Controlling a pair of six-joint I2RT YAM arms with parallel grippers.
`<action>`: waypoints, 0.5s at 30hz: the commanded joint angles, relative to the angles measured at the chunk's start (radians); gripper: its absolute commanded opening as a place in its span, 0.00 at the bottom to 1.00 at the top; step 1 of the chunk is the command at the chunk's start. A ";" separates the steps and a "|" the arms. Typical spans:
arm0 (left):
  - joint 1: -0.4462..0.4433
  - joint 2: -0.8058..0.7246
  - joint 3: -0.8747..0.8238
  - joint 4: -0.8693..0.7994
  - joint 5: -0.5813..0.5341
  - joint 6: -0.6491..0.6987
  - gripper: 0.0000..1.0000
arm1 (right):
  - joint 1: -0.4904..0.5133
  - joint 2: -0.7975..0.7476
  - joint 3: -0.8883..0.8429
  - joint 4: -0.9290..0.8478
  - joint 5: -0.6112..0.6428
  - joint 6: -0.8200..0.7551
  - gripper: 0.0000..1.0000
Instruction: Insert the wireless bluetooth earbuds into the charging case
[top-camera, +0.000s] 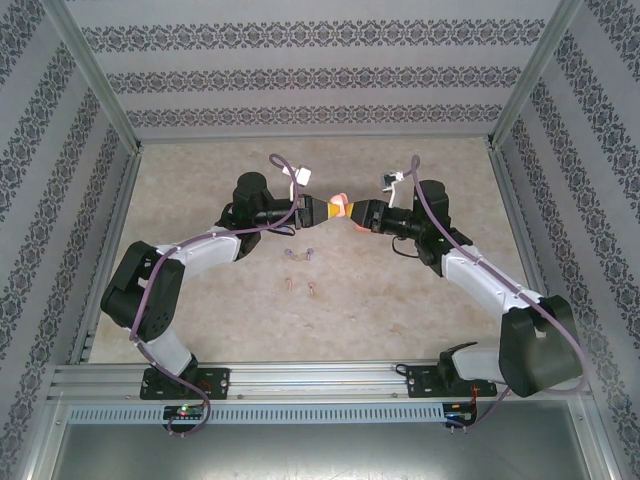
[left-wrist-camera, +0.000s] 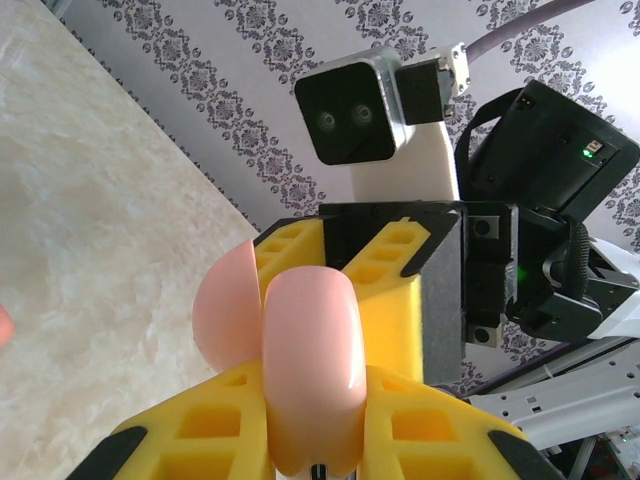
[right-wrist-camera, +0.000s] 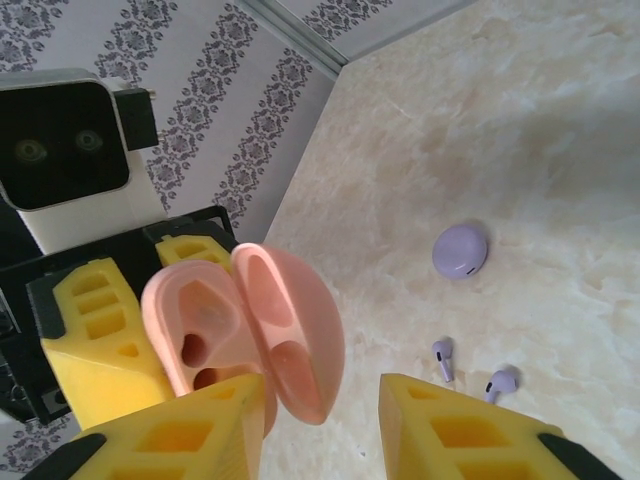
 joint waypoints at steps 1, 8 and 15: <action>-0.009 0.005 0.030 0.043 0.011 -0.001 0.00 | -0.009 -0.014 -0.005 0.021 -0.012 0.012 0.36; -0.010 0.005 0.033 0.043 0.013 -0.004 0.00 | -0.001 0.016 0.020 0.032 -0.019 0.016 0.33; -0.017 0.009 0.040 0.039 0.016 -0.001 0.00 | 0.015 0.037 0.040 0.034 -0.019 0.016 0.31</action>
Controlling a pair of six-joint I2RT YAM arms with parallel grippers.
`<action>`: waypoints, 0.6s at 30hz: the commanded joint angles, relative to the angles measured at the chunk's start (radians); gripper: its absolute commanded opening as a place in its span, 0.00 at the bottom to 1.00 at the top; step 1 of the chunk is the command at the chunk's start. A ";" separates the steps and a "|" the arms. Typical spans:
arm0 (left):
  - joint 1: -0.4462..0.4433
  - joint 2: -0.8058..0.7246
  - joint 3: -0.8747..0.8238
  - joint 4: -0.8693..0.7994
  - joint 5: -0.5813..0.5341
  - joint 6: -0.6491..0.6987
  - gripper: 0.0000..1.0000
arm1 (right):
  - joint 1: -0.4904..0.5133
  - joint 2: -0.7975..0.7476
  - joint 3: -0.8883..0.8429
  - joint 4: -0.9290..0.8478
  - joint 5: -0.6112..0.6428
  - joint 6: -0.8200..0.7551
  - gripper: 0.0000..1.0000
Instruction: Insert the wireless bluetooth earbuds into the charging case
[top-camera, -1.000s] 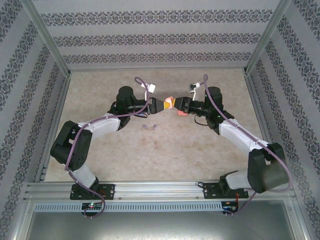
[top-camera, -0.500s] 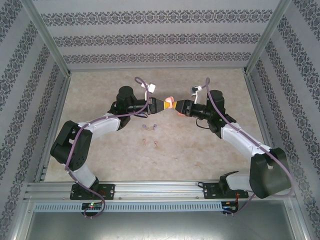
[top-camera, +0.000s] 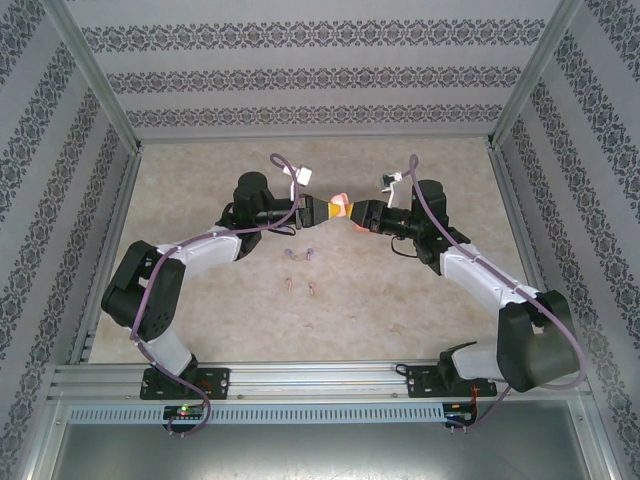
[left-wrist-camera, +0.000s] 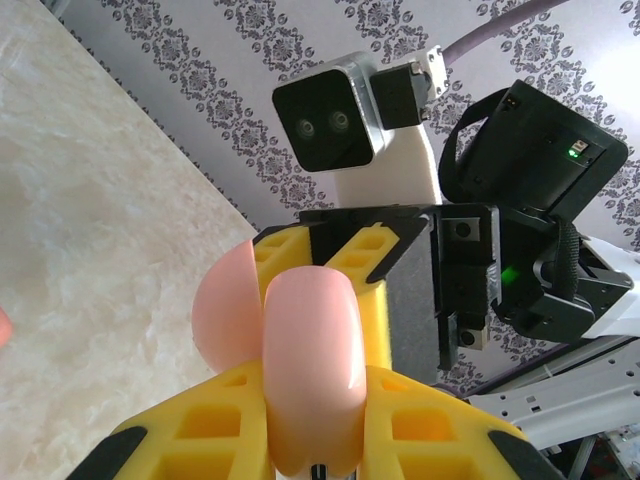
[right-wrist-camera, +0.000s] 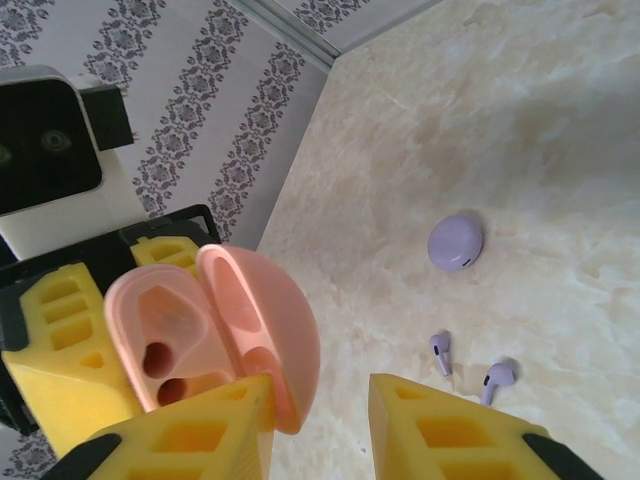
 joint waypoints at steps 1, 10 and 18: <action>-0.016 0.005 0.035 0.039 0.018 0.000 0.00 | 0.013 0.010 0.037 0.033 -0.014 -0.002 0.31; -0.025 0.012 0.027 0.043 0.015 0.000 0.00 | 0.013 0.015 0.063 0.026 -0.006 -0.005 0.21; -0.027 0.015 0.025 0.029 -0.004 0.006 0.05 | 0.013 0.016 0.072 0.019 -0.004 -0.005 0.05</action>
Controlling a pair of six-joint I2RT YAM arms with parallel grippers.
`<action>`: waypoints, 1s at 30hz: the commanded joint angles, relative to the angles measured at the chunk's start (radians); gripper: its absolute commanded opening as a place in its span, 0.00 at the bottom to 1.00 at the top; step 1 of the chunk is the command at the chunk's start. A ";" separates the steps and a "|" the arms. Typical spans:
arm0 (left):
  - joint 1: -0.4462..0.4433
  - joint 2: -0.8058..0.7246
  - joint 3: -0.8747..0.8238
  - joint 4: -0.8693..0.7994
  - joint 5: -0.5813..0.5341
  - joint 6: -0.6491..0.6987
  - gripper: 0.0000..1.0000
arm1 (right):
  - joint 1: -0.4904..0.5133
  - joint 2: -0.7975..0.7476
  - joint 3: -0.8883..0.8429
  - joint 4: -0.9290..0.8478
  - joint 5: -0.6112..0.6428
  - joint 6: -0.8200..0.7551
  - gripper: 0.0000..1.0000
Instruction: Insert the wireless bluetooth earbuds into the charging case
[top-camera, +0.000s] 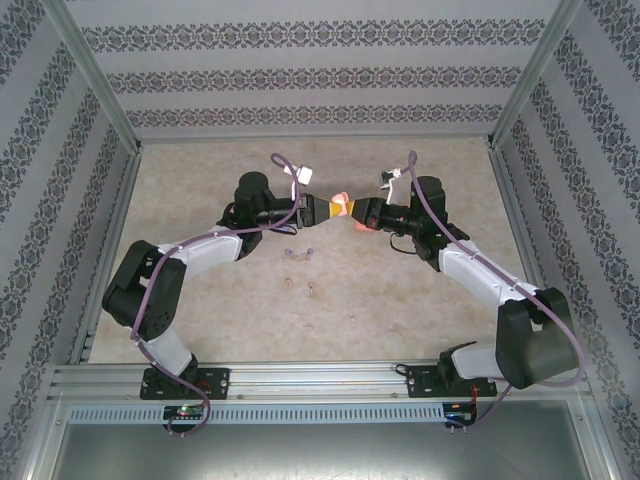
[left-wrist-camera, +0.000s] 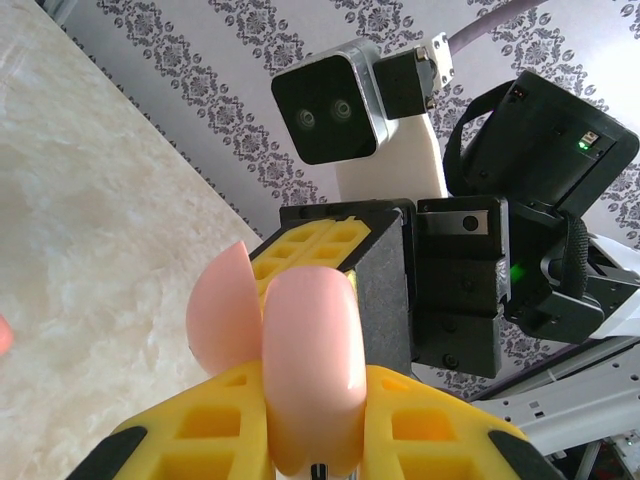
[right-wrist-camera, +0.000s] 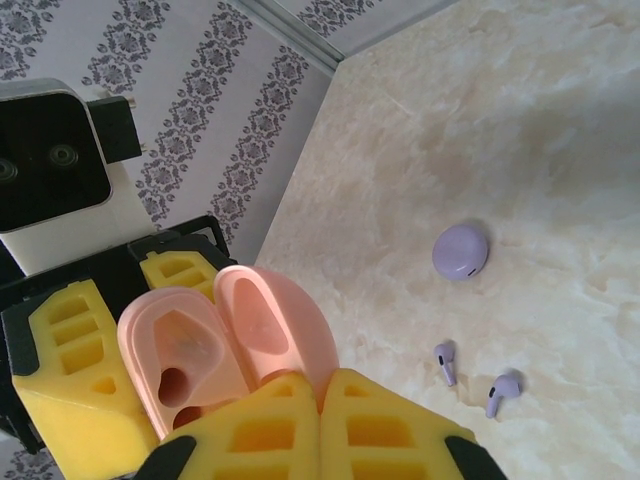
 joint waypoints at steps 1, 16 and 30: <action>-0.020 0.011 0.019 0.013 0.000 0.011 0.13 | 0.011 0.001 0.041 0.028 -0.004 -0.005 0.04; 0.027 -0.123 0.162 -0.607 -0.097 0.420 0.69 | 0.006 0.031 0.168 -0.314 0.069 -0.259 0.00; 0.084 0.068 0.594 -1.376 0.016 0.901 0.72 | 0.047 0.175 0.395 -0.712 0.144 -0.707 0.00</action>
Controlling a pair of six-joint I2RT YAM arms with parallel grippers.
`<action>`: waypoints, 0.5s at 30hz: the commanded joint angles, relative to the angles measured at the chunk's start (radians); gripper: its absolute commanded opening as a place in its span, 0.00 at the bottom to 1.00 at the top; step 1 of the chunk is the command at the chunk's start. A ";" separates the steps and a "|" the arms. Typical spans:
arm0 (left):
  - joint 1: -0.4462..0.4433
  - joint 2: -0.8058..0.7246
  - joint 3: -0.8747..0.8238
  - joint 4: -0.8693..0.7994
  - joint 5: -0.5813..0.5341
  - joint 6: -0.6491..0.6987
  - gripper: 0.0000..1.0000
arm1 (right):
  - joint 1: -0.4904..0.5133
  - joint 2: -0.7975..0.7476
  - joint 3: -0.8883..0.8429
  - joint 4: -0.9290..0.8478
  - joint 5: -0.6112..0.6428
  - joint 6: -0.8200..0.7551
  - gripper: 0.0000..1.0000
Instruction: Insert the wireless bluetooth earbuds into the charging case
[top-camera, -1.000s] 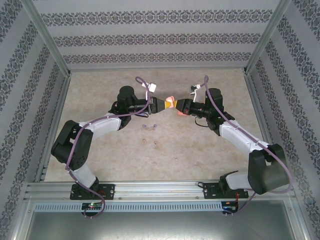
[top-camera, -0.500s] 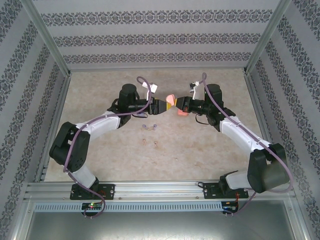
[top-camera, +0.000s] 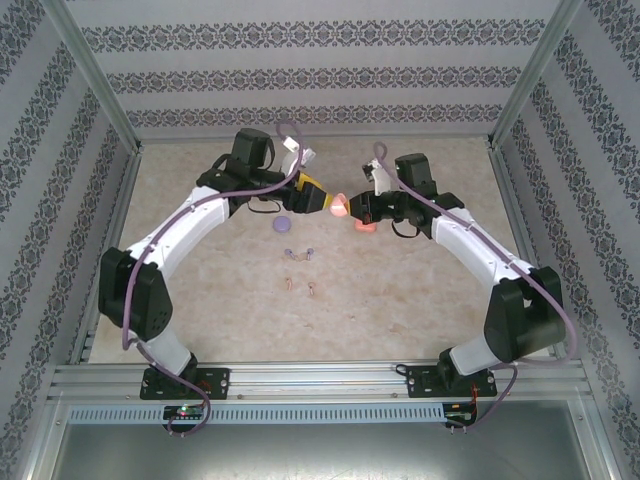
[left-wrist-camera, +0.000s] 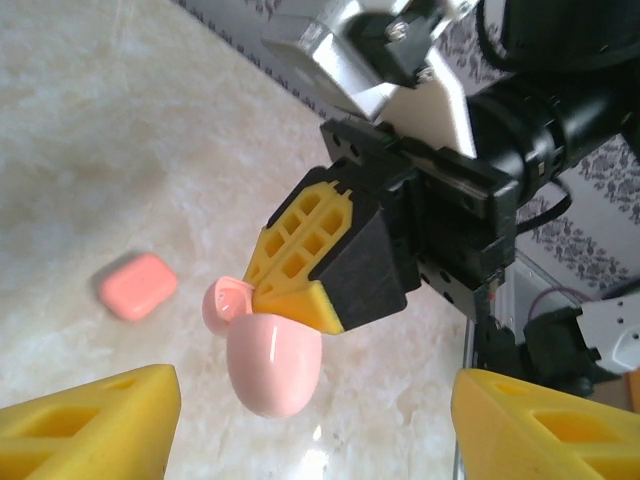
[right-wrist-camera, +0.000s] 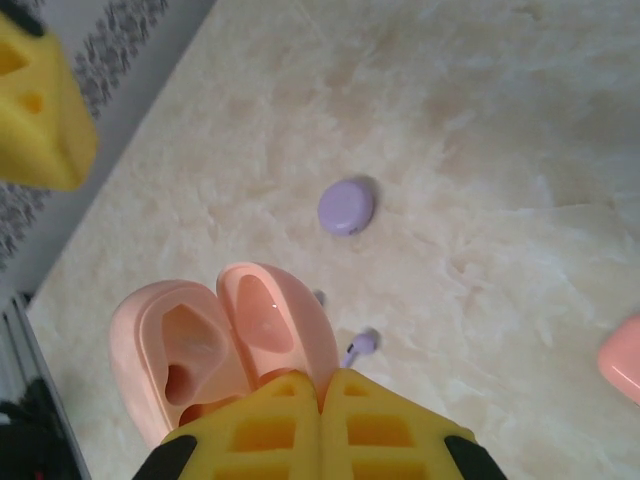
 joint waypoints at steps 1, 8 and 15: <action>0.014 0.075 0.100 -0.290 0.067 0.187 0.72 | 0.024 0.031 0.058 -0.143 0.021 -0.173 0.00; 0.015 0.194 0.232 -0.481 0.124 0.305 0.67 | 0.050 0.069 0.086 -0.184 0.013 -0.219 0.00; 0.016 0.245 0.253 -0.542 0.149 0.358 0.64 | 0.055 0.066 0.091 -0.187 -0.007 -0.219 0.00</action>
